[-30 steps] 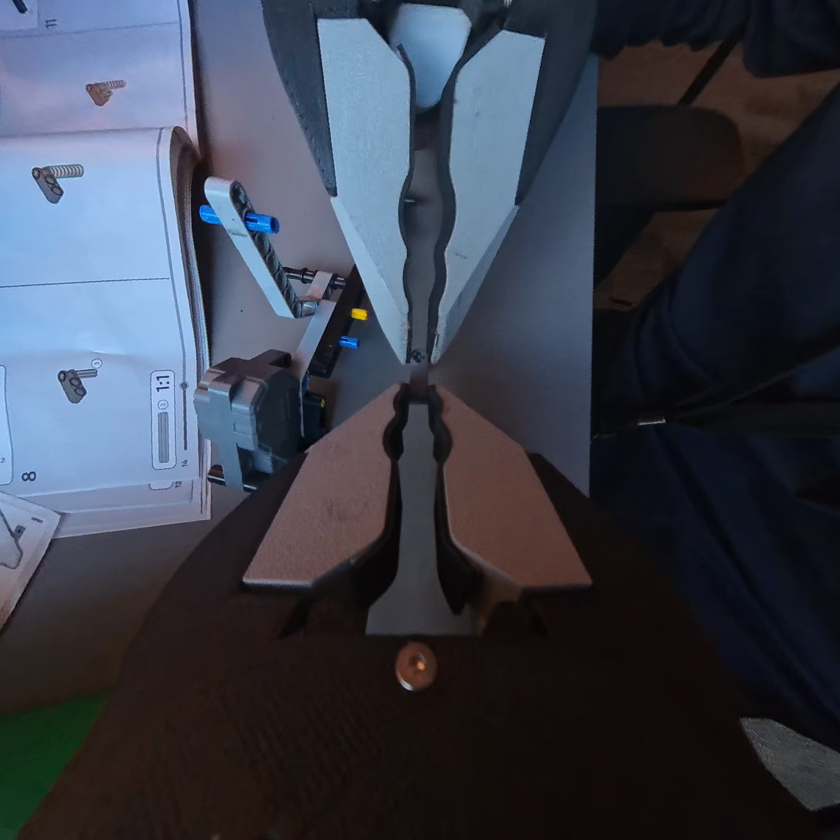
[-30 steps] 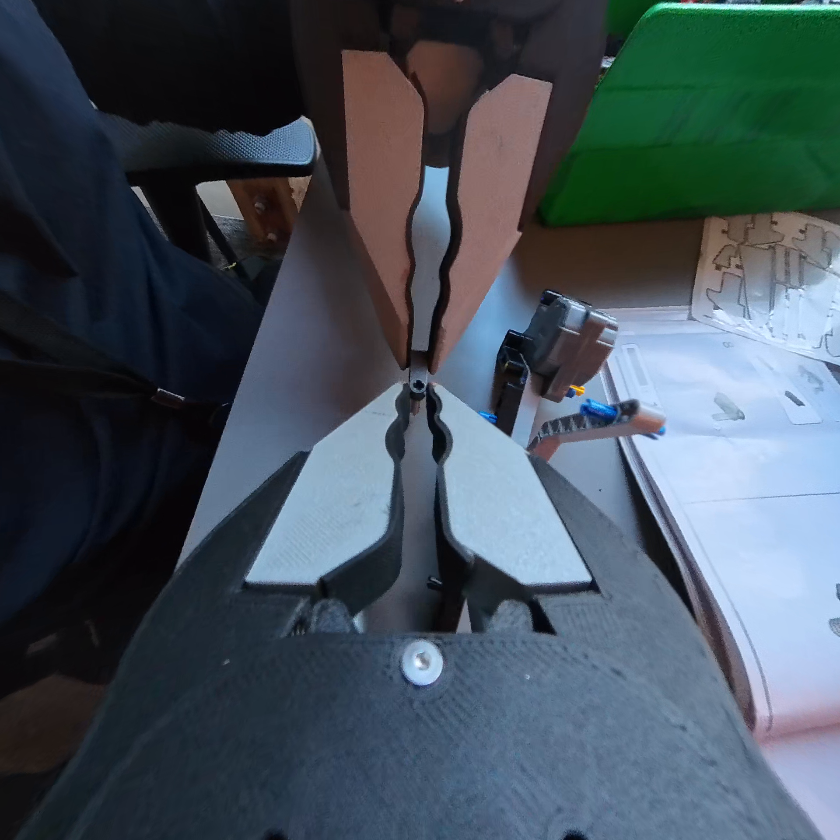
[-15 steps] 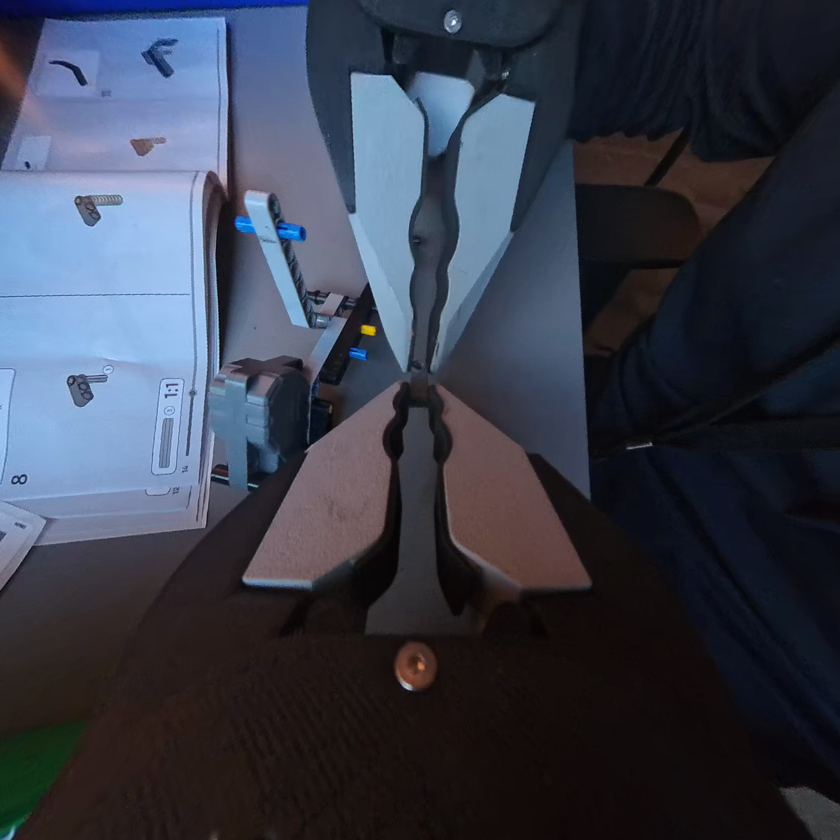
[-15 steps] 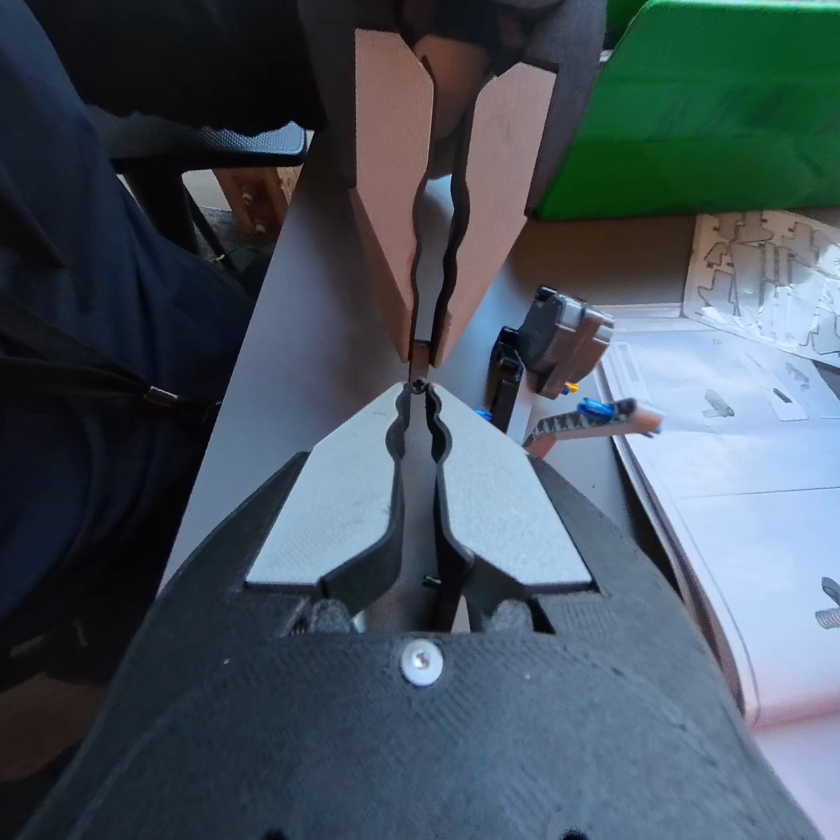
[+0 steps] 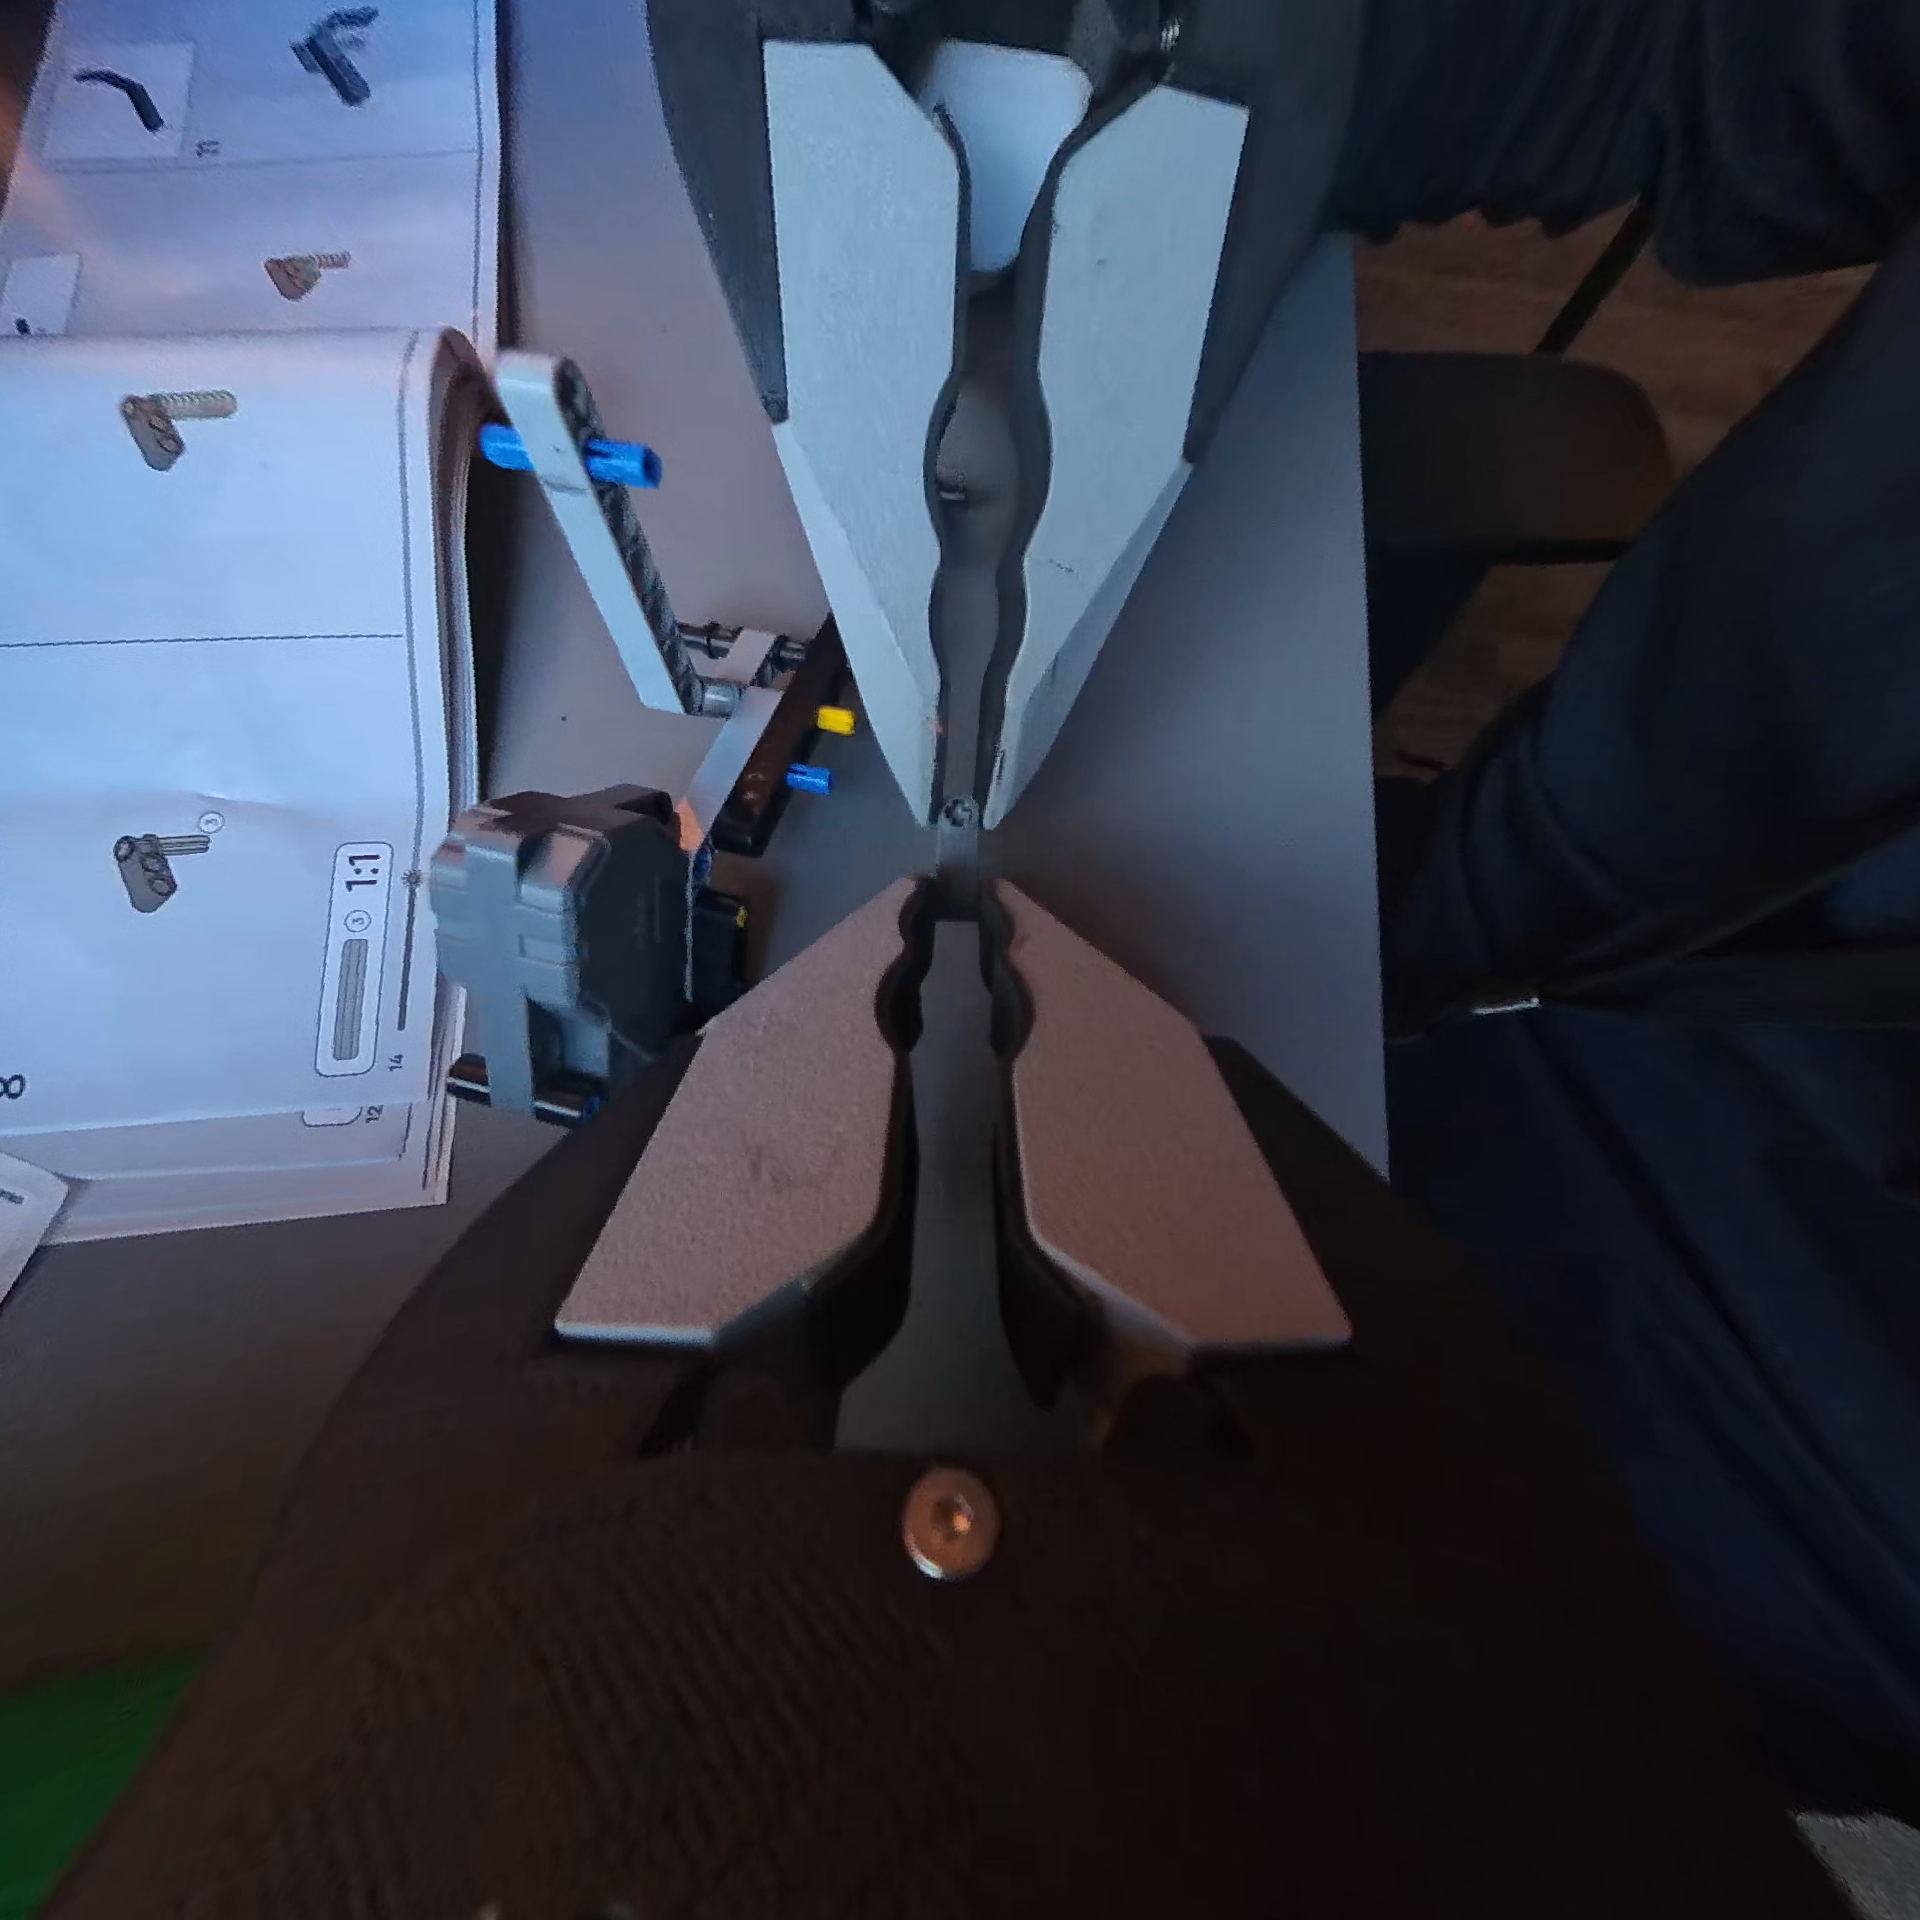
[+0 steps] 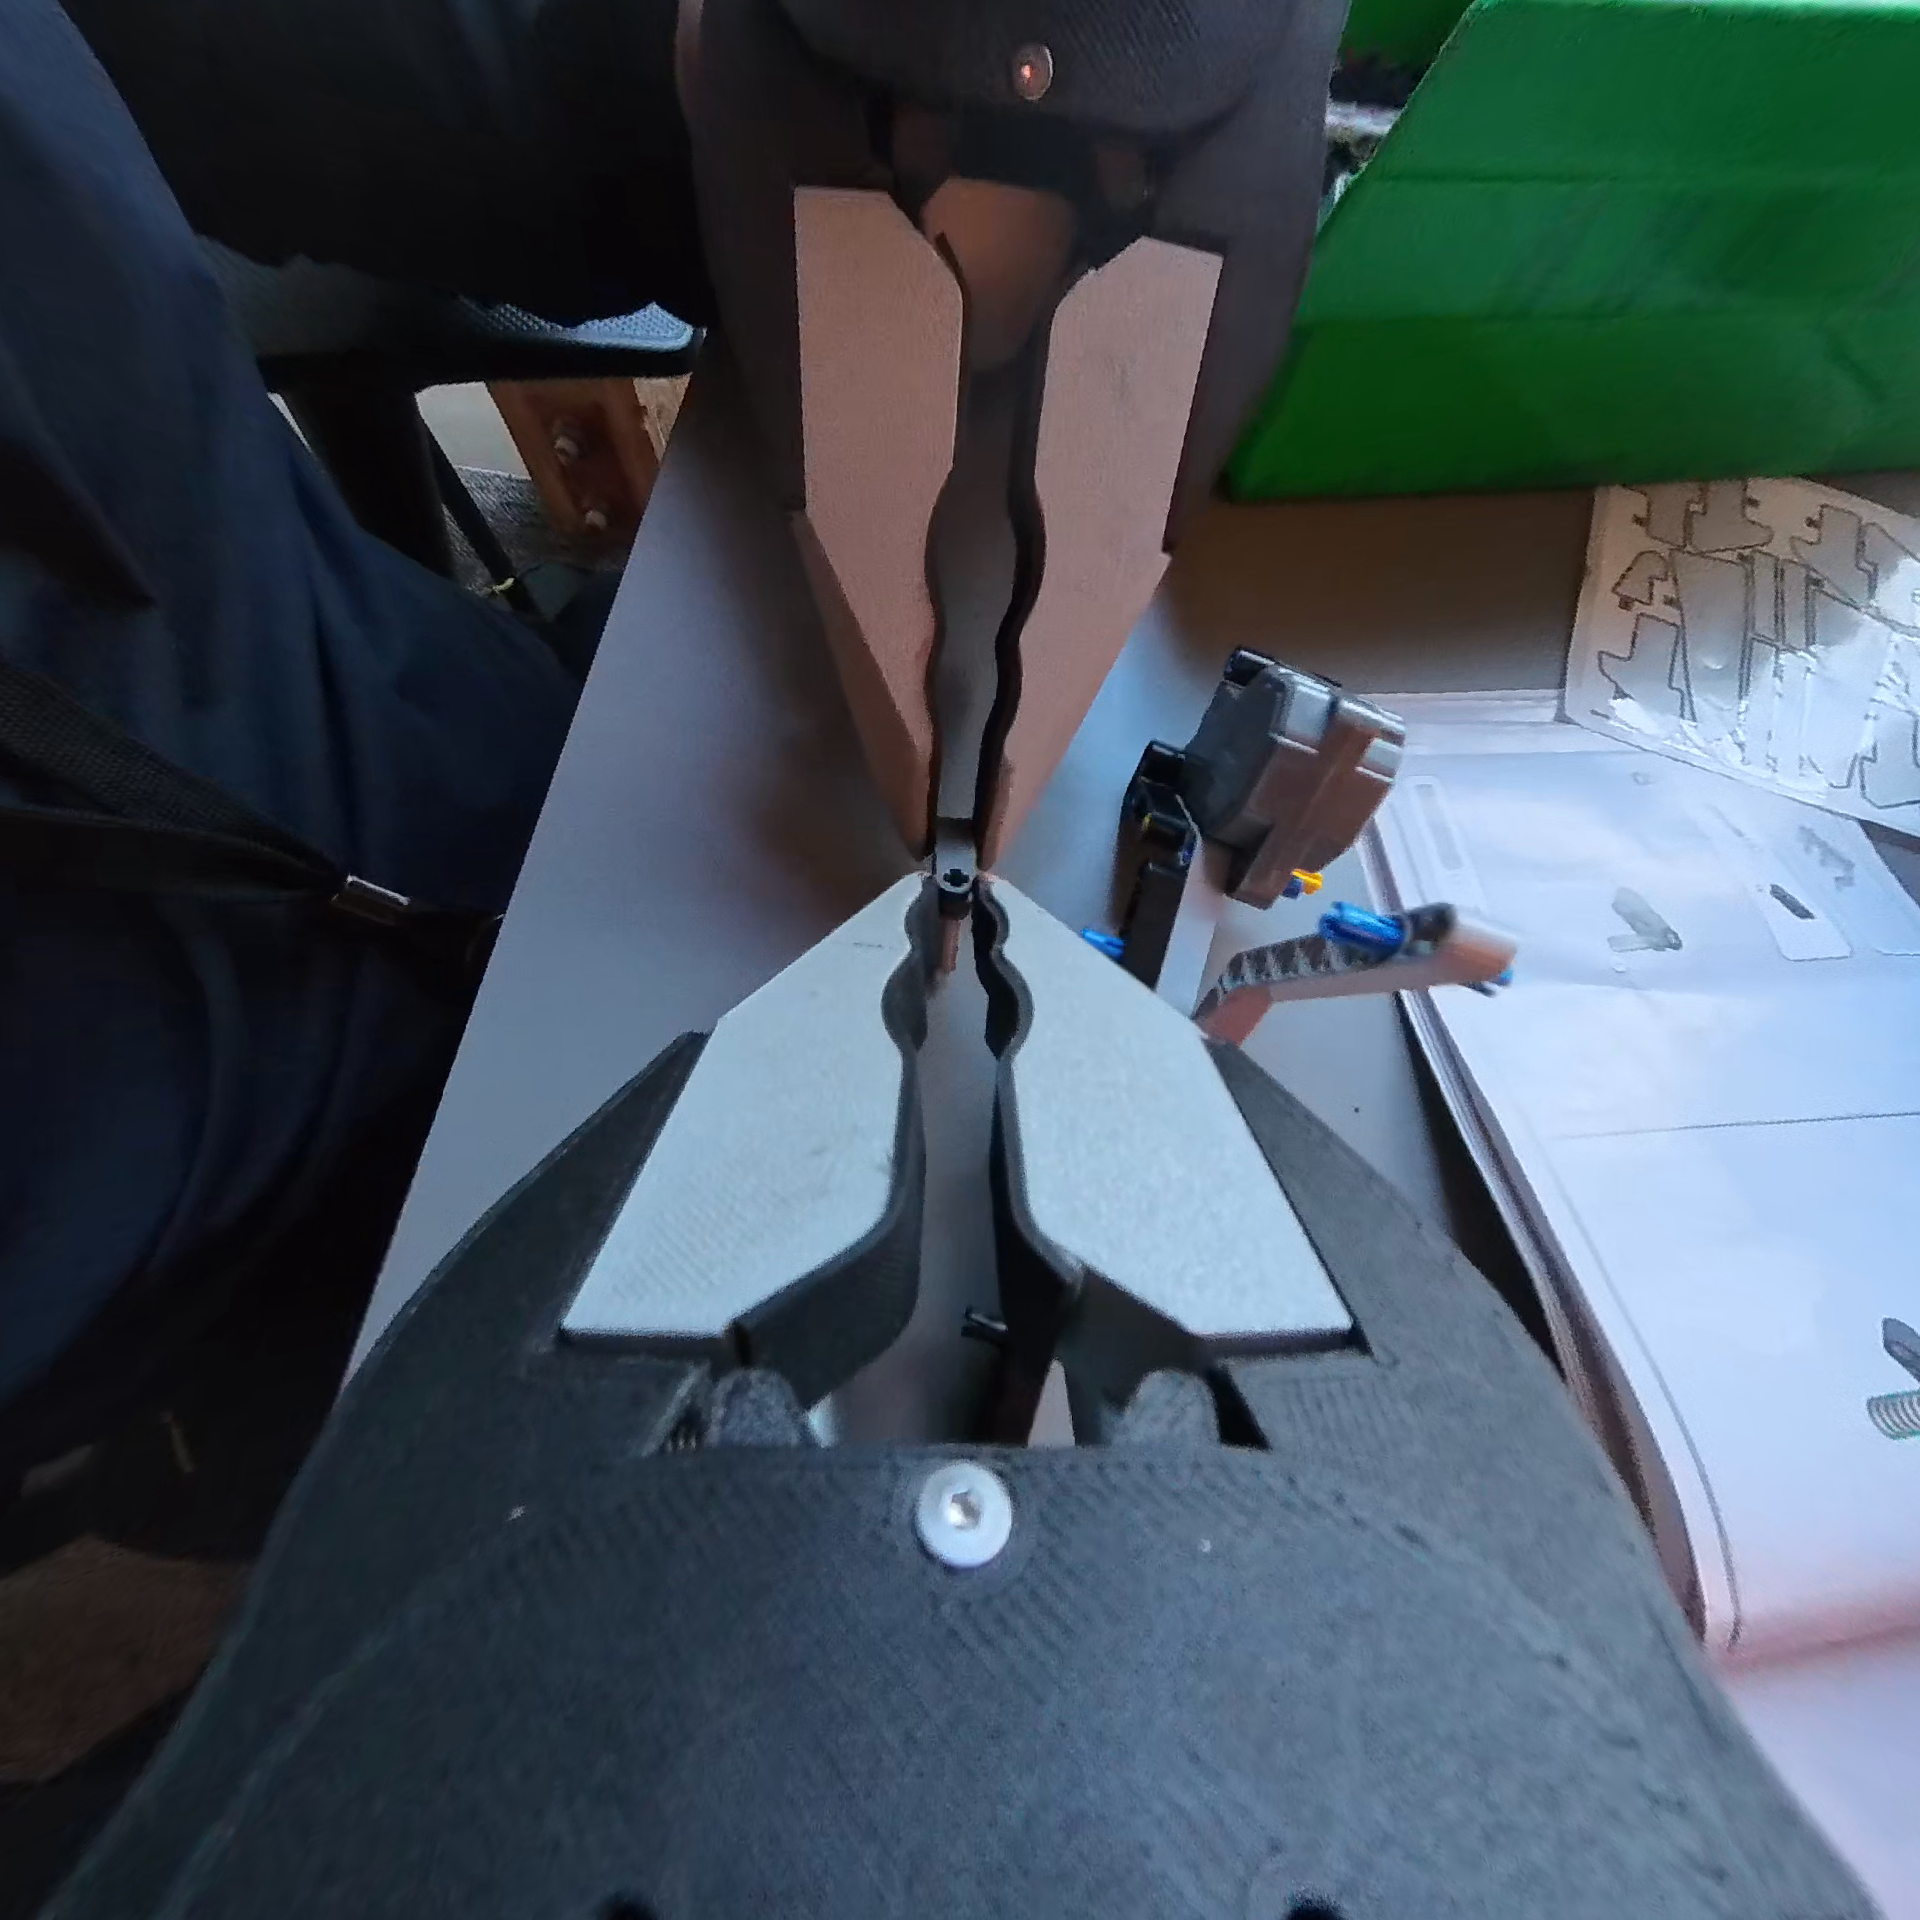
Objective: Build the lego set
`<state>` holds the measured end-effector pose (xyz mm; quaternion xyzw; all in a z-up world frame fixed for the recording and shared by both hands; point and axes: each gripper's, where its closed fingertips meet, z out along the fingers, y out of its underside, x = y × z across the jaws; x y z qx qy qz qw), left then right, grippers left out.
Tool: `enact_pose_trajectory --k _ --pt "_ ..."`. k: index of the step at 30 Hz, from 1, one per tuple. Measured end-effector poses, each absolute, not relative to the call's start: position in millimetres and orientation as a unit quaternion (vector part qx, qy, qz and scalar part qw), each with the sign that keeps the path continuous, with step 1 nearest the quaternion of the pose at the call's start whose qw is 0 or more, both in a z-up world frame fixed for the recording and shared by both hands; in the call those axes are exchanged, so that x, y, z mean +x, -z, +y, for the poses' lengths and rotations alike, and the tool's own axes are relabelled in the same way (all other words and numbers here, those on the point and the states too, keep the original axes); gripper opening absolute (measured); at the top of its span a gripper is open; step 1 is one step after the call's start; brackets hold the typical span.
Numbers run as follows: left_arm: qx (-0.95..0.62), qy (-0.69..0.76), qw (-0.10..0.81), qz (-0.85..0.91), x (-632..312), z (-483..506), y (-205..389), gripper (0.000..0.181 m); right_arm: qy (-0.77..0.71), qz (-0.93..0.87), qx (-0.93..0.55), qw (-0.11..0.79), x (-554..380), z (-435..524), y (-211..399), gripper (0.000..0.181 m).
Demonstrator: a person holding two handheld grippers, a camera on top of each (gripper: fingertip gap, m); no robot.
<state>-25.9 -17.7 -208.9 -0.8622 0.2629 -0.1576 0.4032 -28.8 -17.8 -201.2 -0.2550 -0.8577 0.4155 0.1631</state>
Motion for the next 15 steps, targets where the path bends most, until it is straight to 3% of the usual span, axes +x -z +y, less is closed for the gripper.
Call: enact_pose_trajectory --k 1,15 --pt "-0.859 0.161 0.410 0.260 -26.3 -17.4 205.7 0.006 -0.423 -0.854 -0.256 0.163 -29.3 -17.6 198.5 0.004" --pt "-0.852 0.175 0.424 0.253 -26.7 -18.9 202.6 0.006 -0.420 -0.856 -0.262 0.149 -28.9 -18.3 204.3 0.004"
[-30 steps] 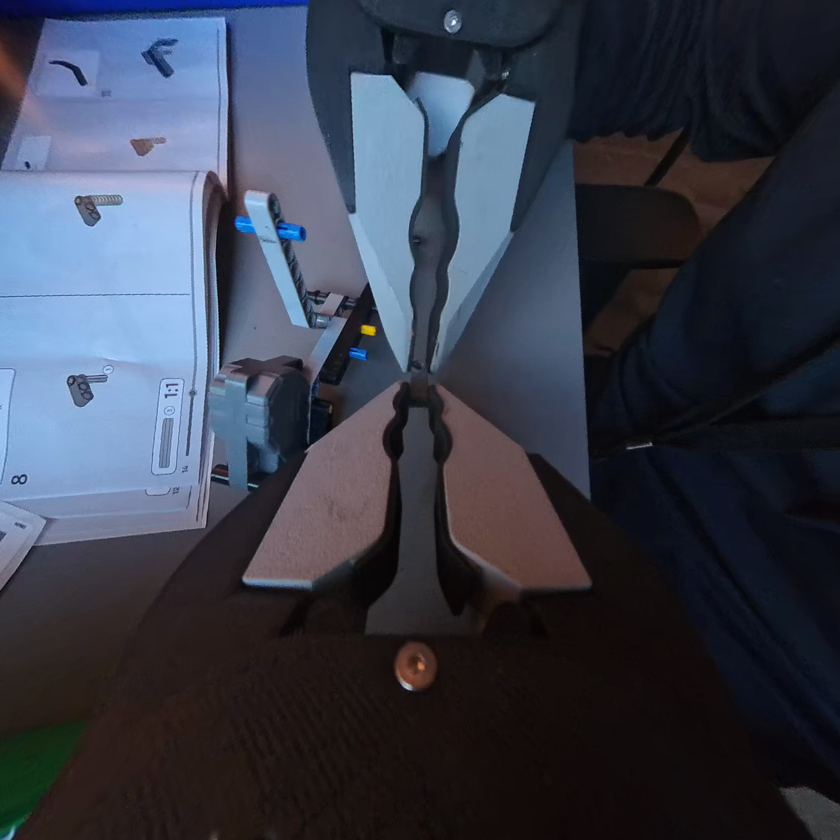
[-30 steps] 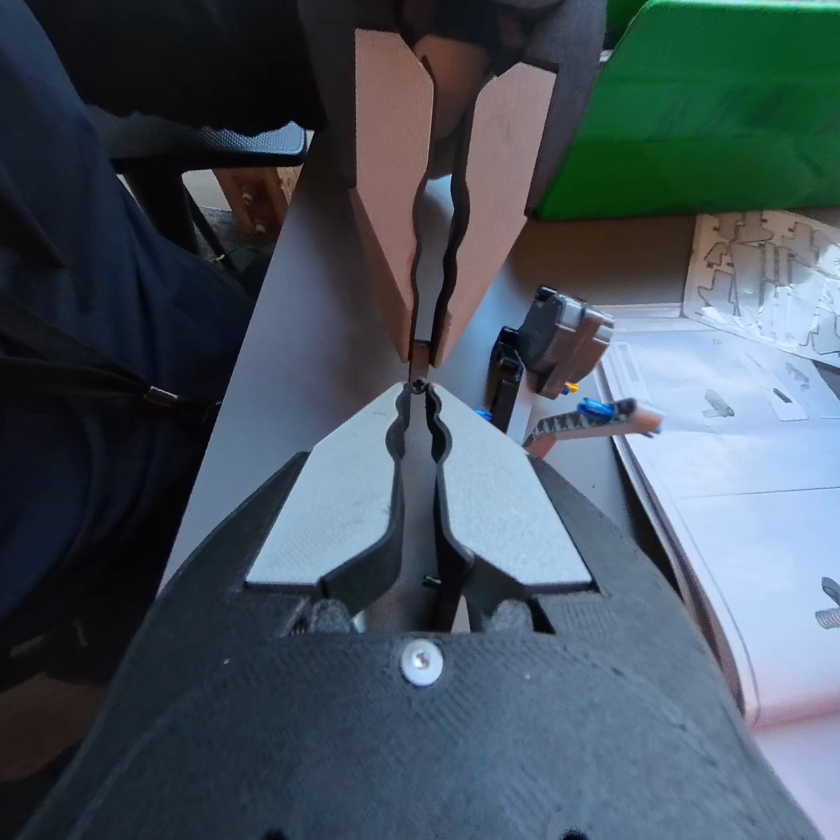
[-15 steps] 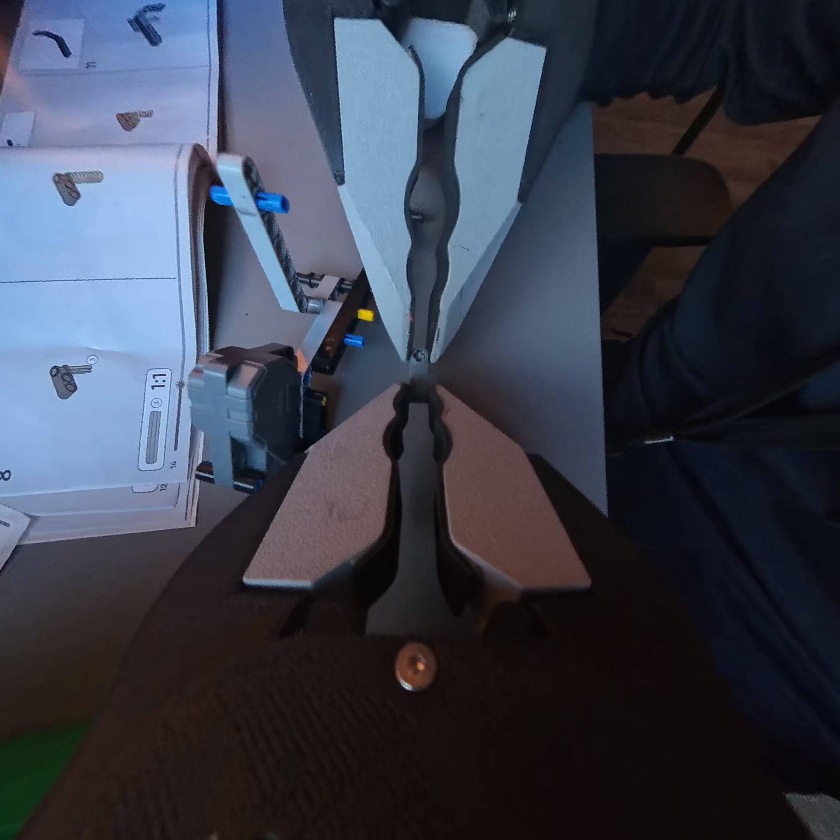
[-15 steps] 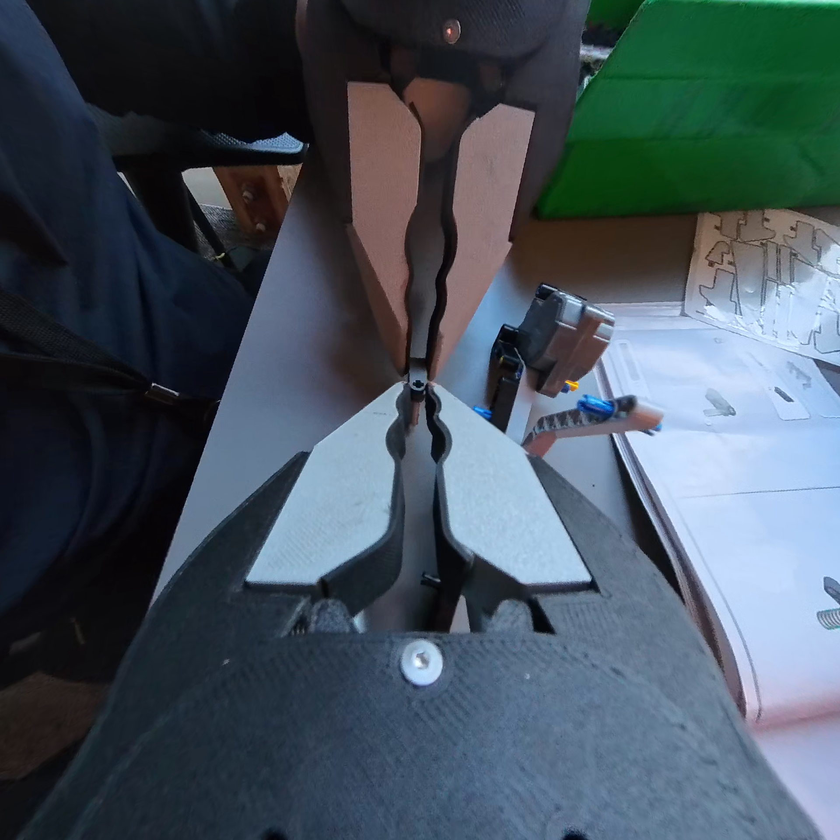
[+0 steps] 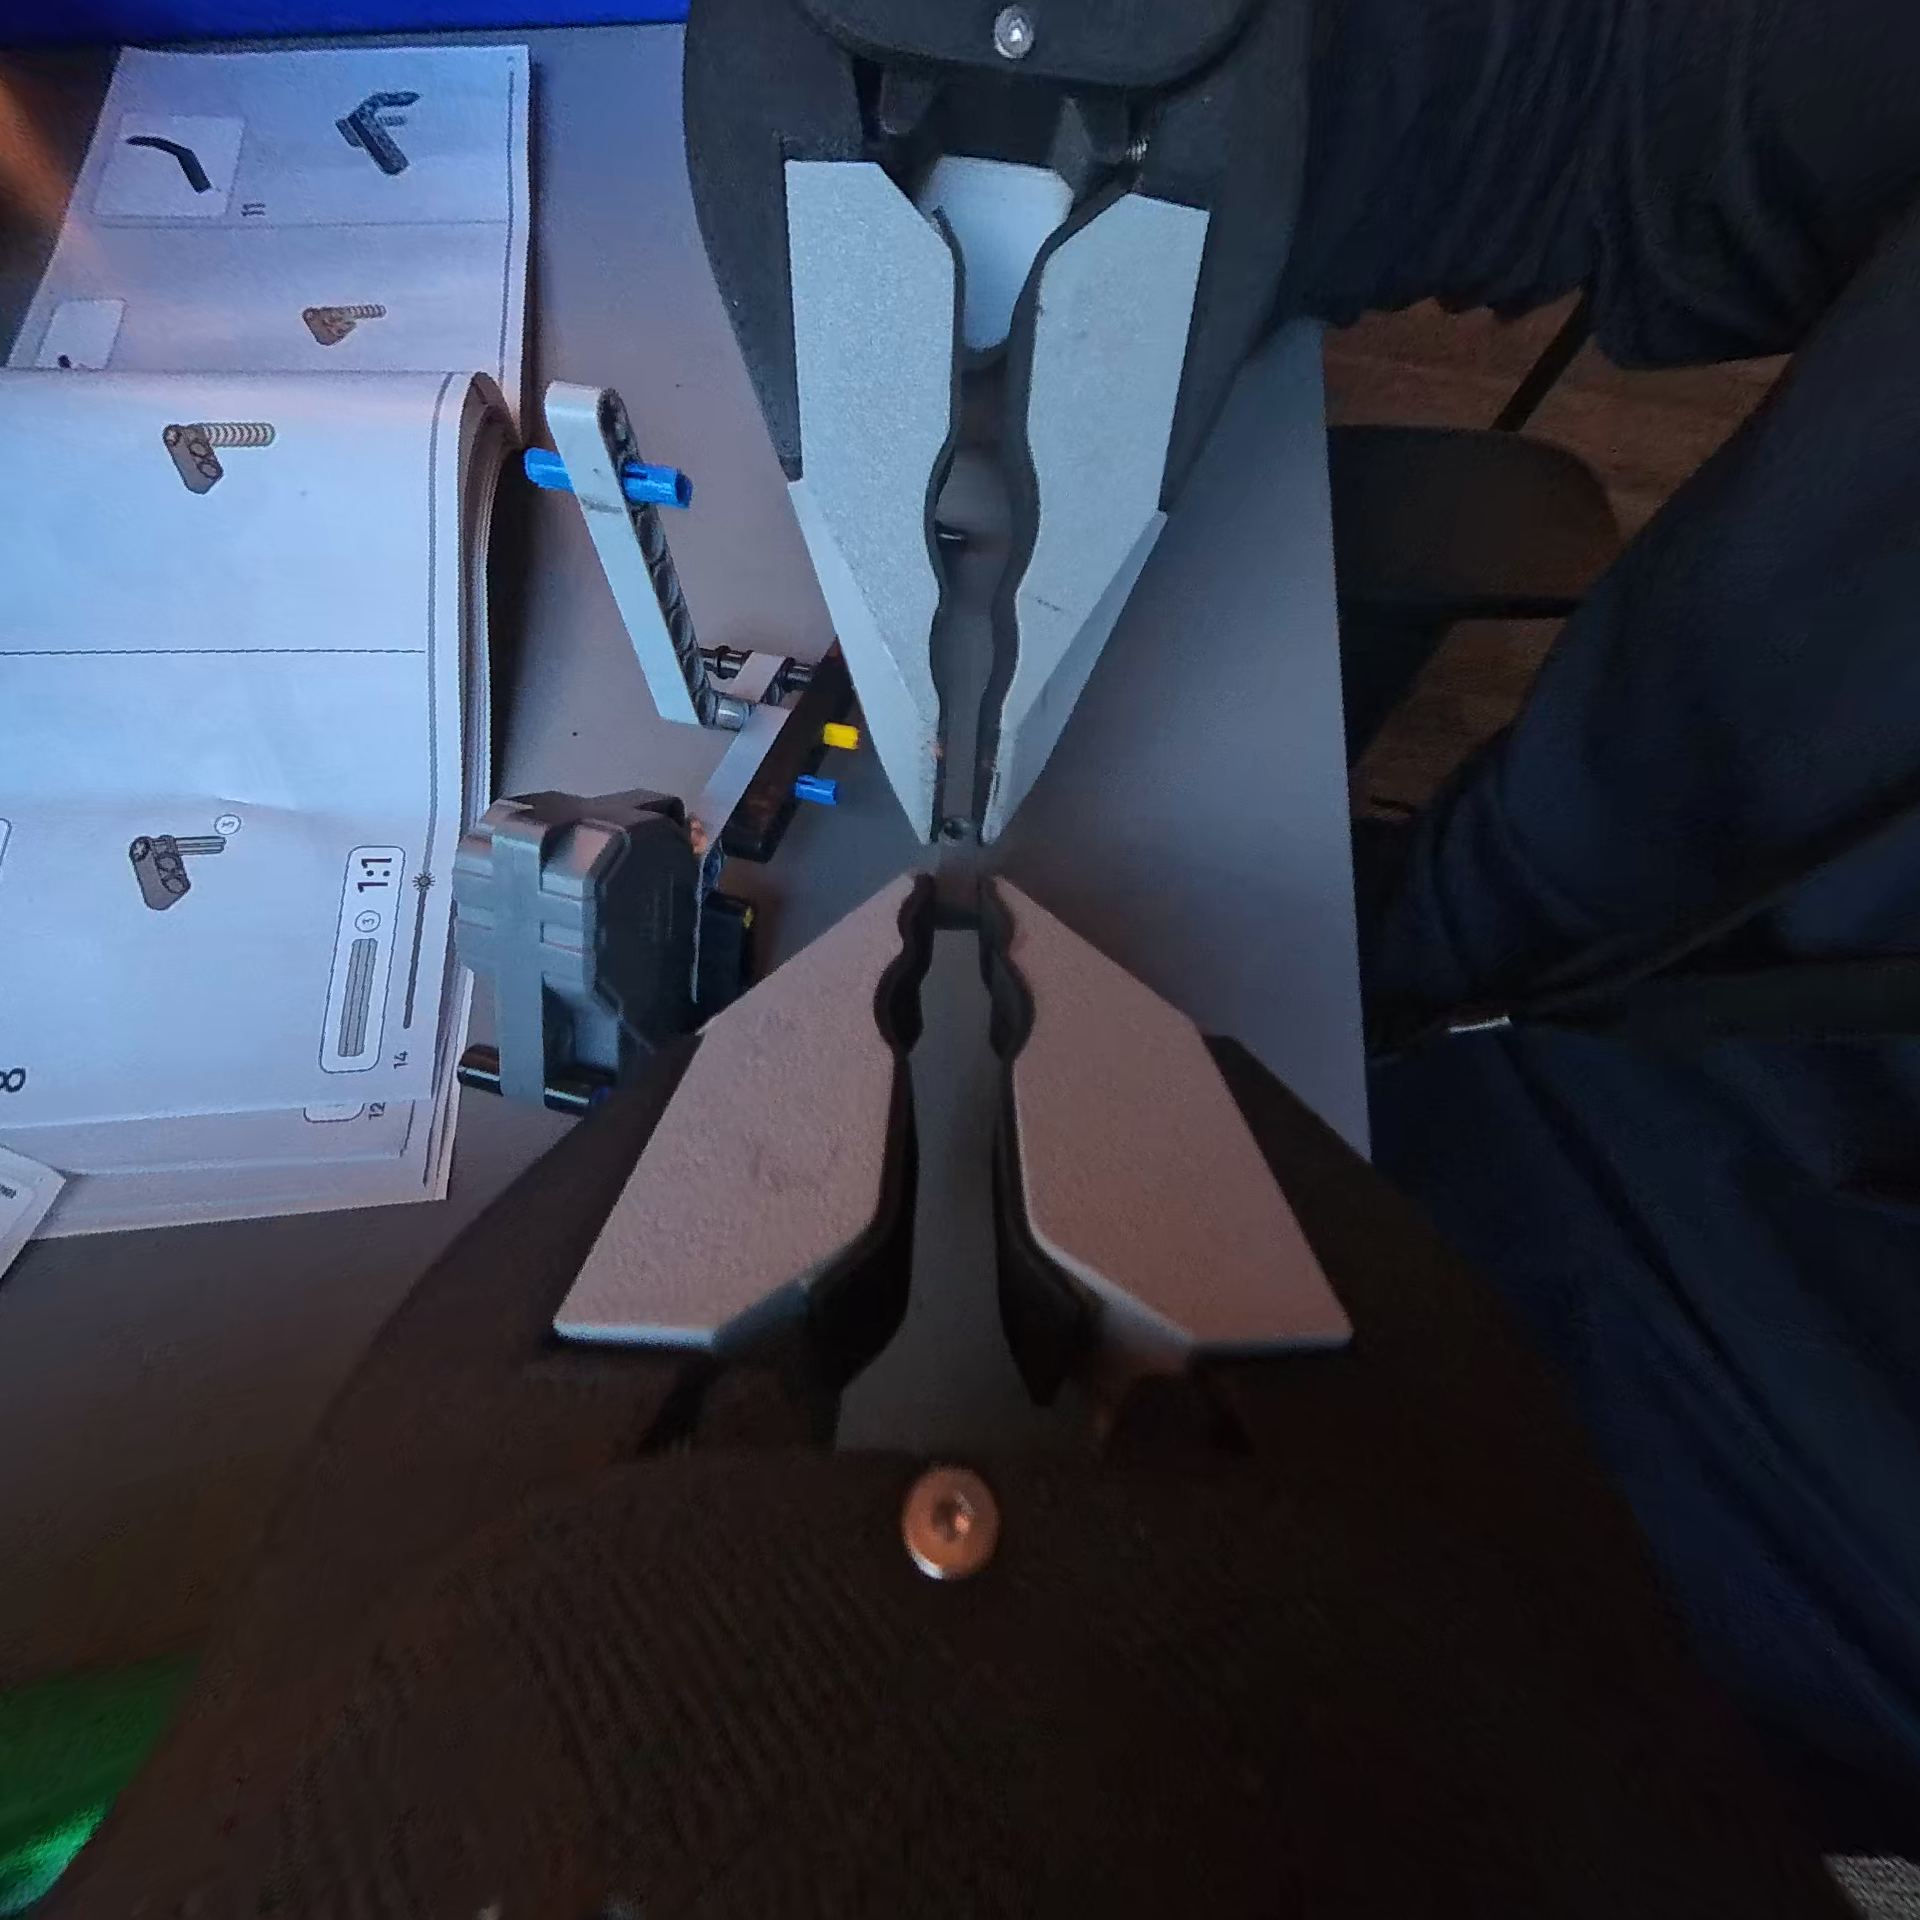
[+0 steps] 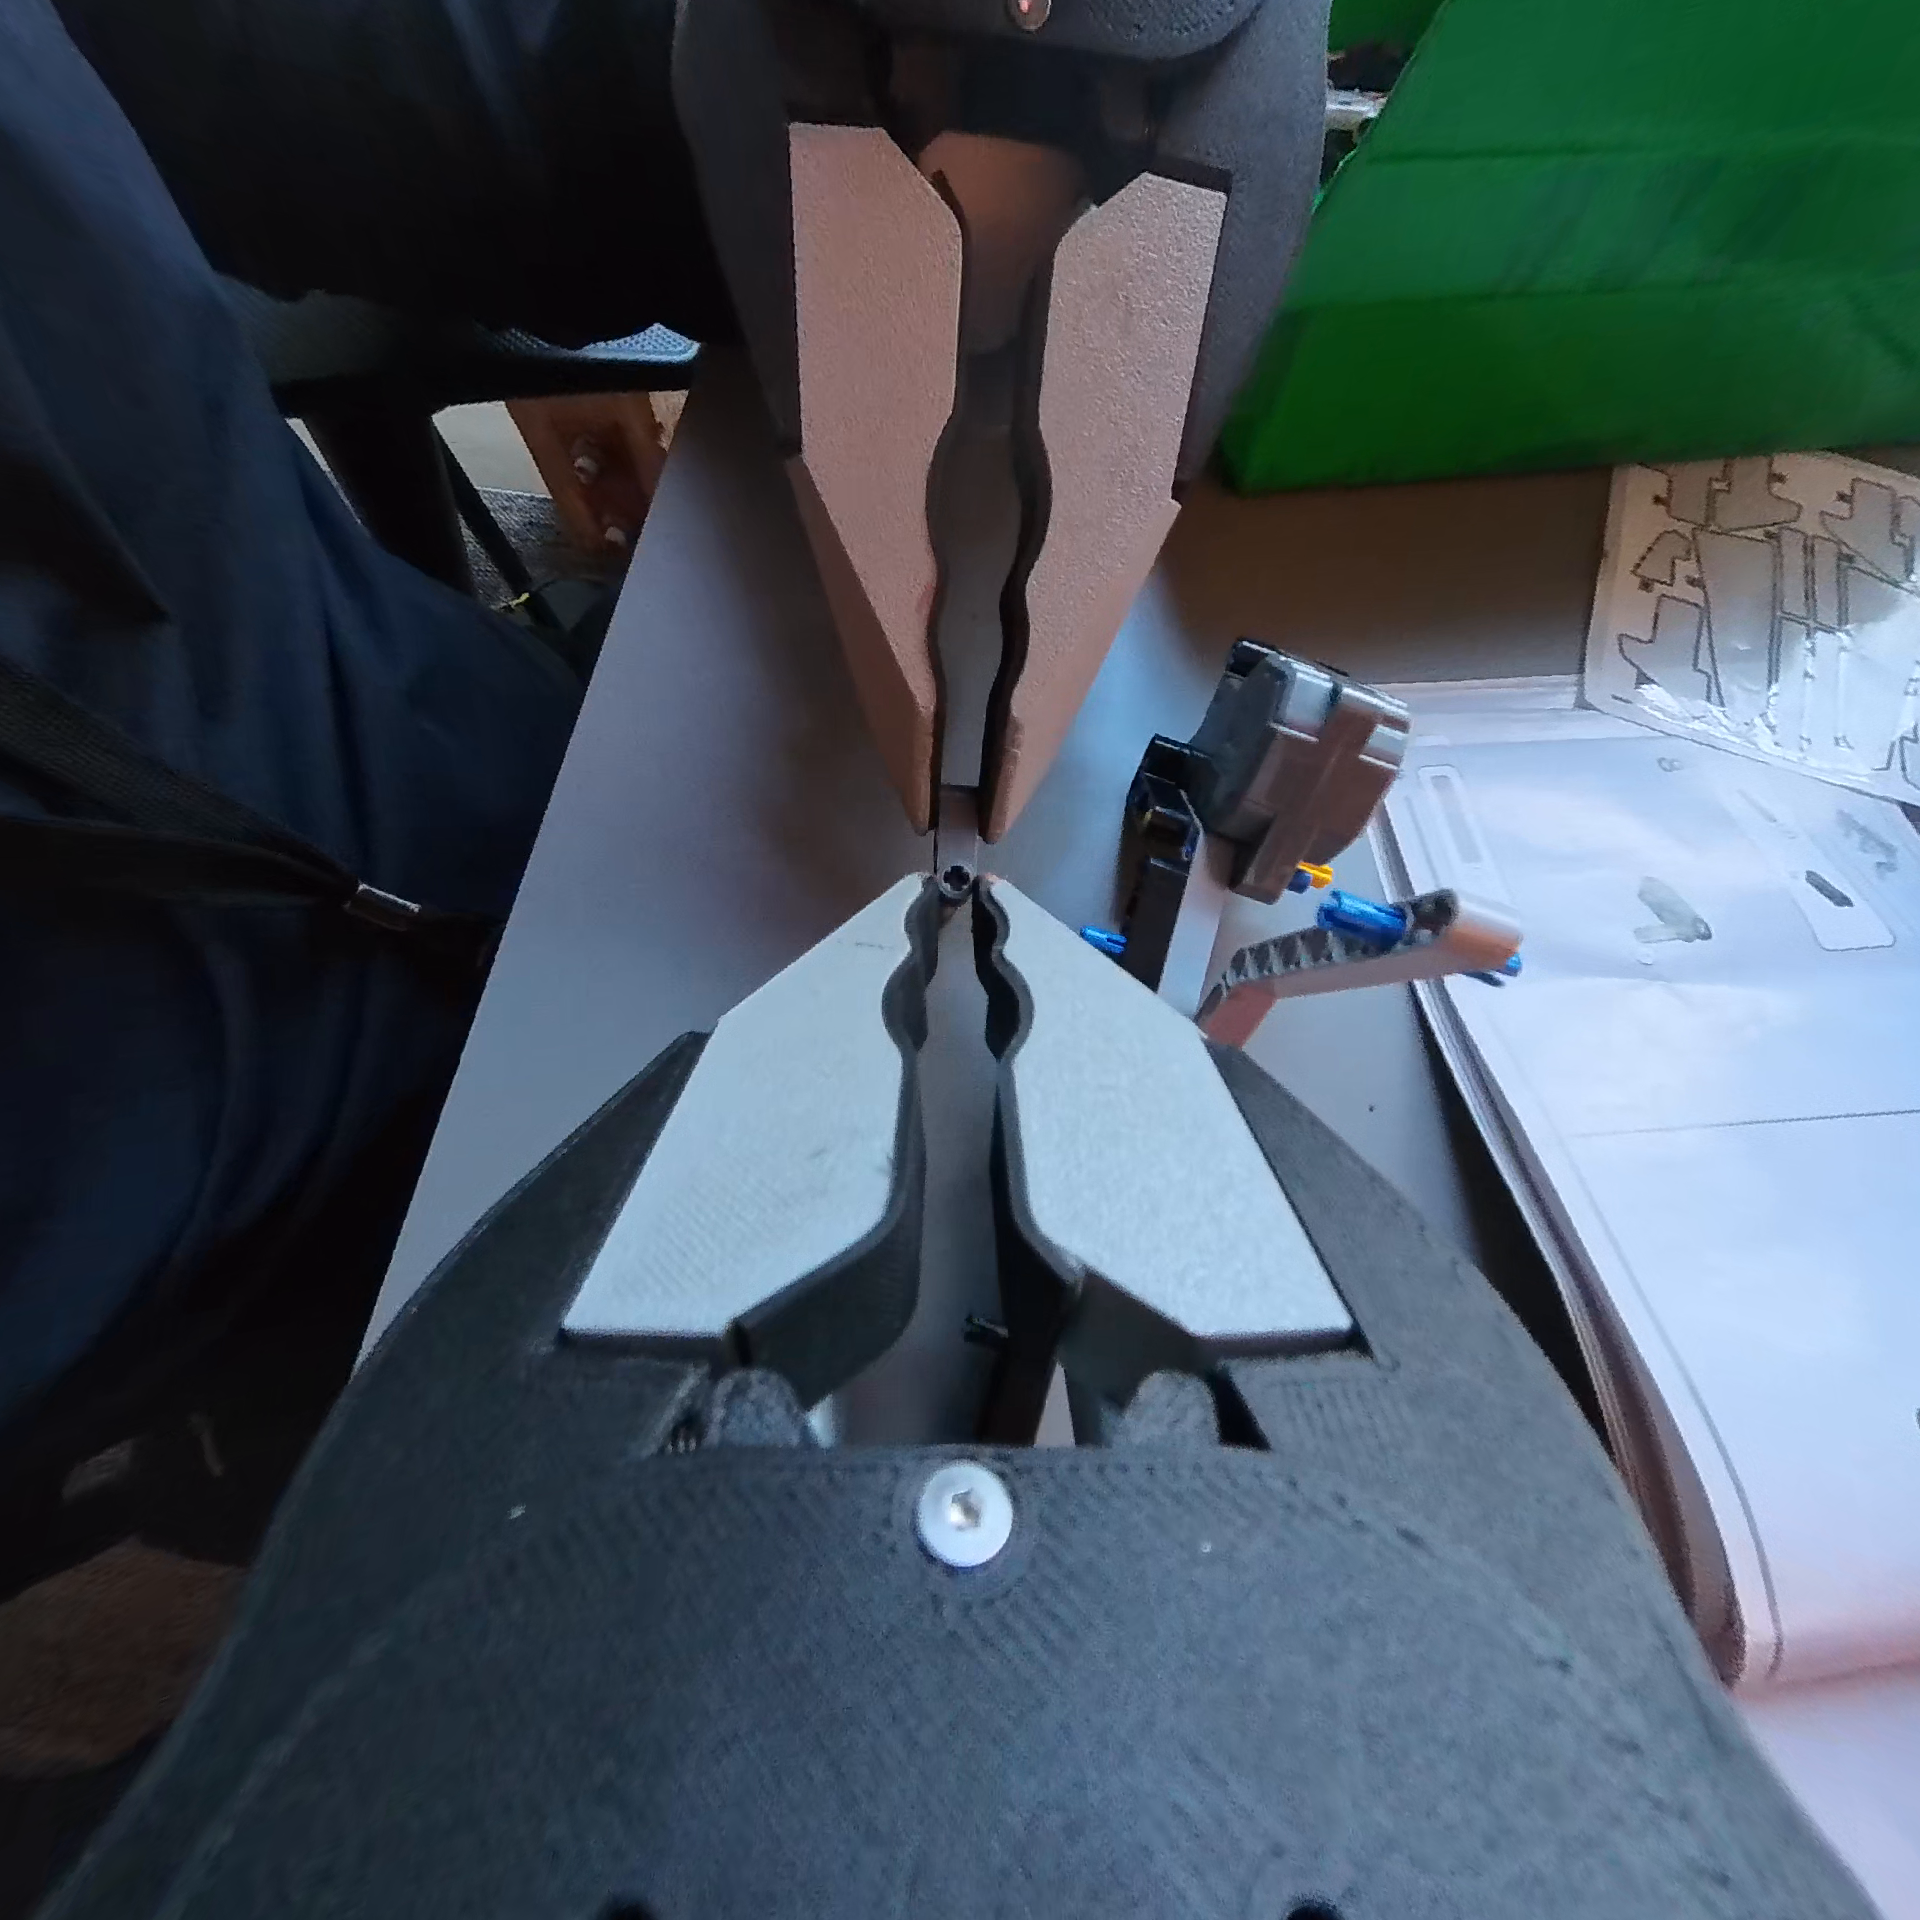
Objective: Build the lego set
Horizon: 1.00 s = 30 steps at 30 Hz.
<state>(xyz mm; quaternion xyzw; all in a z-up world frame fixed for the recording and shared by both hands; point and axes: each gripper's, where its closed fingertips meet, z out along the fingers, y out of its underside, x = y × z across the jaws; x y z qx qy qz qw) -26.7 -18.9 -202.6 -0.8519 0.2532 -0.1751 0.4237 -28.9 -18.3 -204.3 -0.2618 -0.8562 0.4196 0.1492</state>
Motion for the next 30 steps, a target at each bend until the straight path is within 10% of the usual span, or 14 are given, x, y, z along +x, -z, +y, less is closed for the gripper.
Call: enact_pose_trajectory --k 30 --pt "-0.853 0.179 0.422 0.250 -26.4 -18.3 203.6 0.006 -0.414 -0.861 -0.258 0.146 -28.9 -16.9 206.2 0.001"
